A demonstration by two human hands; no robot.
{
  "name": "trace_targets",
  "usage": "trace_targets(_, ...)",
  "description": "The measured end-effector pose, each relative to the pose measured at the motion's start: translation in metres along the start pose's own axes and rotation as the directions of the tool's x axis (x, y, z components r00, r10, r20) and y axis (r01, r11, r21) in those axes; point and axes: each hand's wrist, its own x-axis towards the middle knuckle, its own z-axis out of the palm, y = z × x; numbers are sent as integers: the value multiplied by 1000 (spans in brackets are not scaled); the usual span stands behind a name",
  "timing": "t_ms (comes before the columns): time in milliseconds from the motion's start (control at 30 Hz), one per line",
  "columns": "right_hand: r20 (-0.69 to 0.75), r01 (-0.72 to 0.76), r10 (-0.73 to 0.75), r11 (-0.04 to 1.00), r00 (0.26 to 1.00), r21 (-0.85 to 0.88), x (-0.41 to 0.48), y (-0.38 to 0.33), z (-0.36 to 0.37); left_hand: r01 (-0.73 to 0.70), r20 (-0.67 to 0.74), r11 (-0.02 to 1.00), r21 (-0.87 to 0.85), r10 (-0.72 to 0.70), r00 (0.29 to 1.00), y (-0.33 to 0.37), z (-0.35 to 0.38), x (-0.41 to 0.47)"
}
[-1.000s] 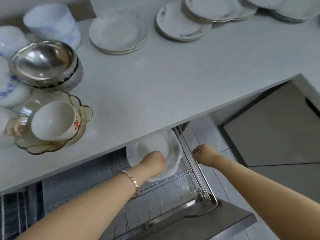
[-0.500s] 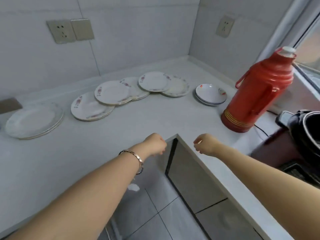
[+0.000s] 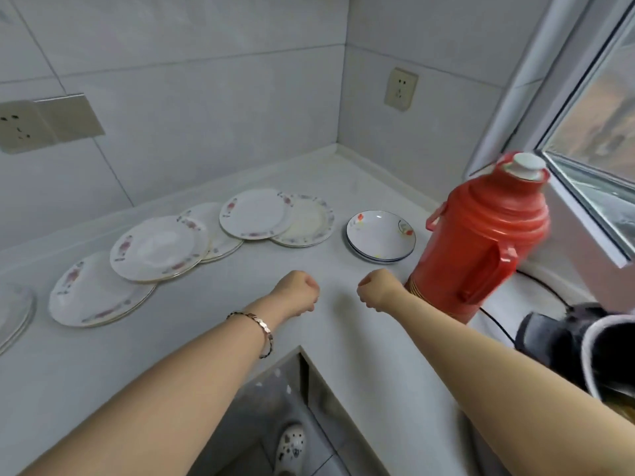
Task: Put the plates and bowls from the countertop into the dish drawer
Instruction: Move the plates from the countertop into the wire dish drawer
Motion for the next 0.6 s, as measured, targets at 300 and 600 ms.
trace_targets(300, 83, -105, 91, 978, 992, 182, 182, -83, 25, 305, -151, 913, -271, -354, 923, -7, -89, 191)
trace_targets(600, 139, -278, 242, 795, 960, 539, 313, -170, 69, 343, -181, 574, -744, -667, 723, -60, -142, 306)
